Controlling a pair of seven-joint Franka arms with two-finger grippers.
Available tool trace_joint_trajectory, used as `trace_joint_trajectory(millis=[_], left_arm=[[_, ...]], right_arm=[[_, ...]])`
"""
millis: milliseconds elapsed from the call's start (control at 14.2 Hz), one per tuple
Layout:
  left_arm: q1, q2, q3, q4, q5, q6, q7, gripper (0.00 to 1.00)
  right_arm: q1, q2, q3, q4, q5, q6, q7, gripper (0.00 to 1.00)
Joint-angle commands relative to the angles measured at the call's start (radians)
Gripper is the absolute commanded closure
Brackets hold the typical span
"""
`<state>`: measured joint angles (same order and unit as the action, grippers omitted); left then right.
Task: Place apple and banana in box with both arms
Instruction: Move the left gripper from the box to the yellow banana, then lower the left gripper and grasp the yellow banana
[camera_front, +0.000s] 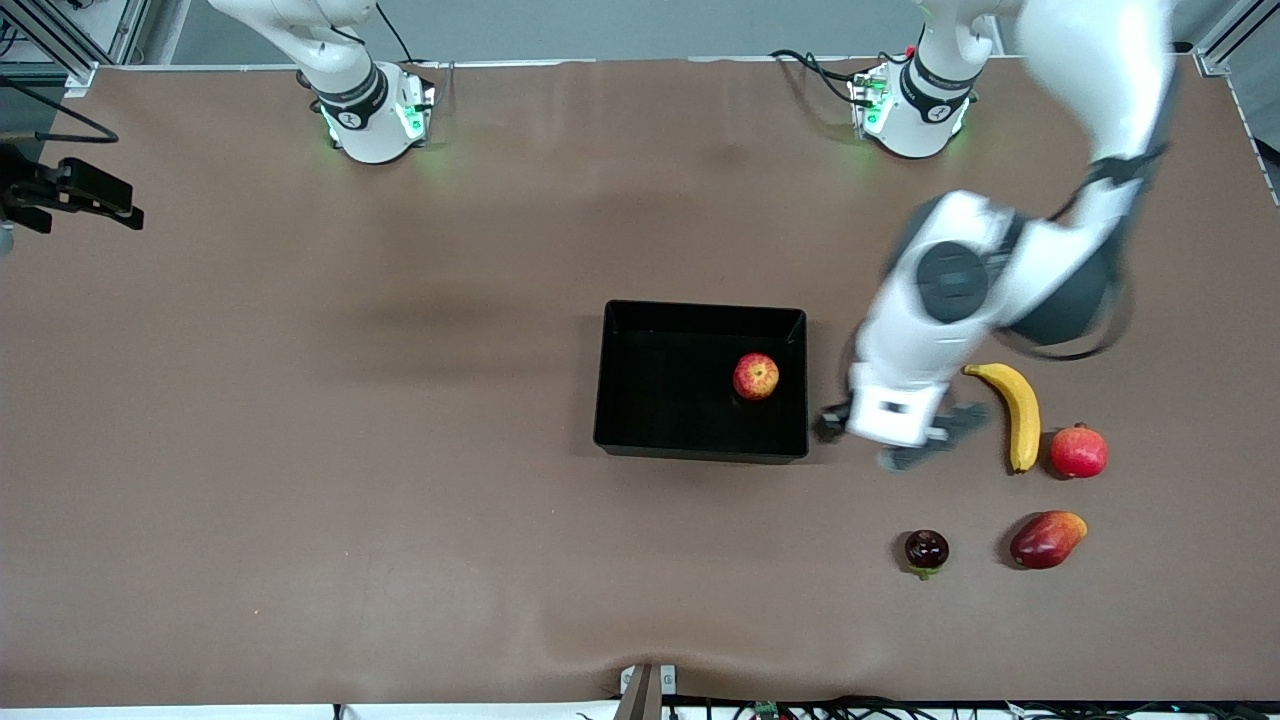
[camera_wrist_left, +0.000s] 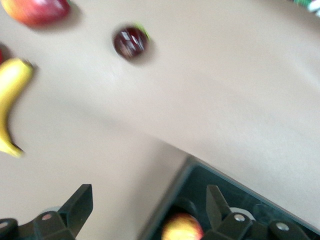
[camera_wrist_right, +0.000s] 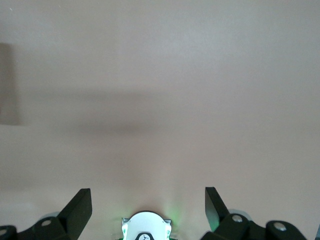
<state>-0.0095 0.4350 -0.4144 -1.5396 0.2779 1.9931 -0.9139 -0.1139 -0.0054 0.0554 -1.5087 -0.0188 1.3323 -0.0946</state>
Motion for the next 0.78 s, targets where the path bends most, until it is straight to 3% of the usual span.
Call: trace_joint_trajectory(millis=[0,212,424,707], left_arm=[[0.145,-0.044,-0.009,-0.034,-0.048,-0.068,0.305,0.00],[0.325,-0.032,-0.007,-0.109,-0.042,-0.056,0.560,0.00],[0.411,-0.039,-0.006,-0.285,-0.025,0.126,0.612,0.00],[0.488,-0.035,-0.006,-0.485,0.128,0.387,0.613,0.00]], right_arm=[[-0.006,-0.047,-0.019,-0.085,-0.013,0.007,-0.054,0.00],[-0.004,-0.047,-0.028,-0.128,0.000,0.008,-0.054,0.00],[-0.003,-0.045,-0.035,-0.130,0.026,0.019,-0.047,0.00],[0.010,-0.044,-0.054,-0.124,0.043,0.114,-0.048,0.00]])
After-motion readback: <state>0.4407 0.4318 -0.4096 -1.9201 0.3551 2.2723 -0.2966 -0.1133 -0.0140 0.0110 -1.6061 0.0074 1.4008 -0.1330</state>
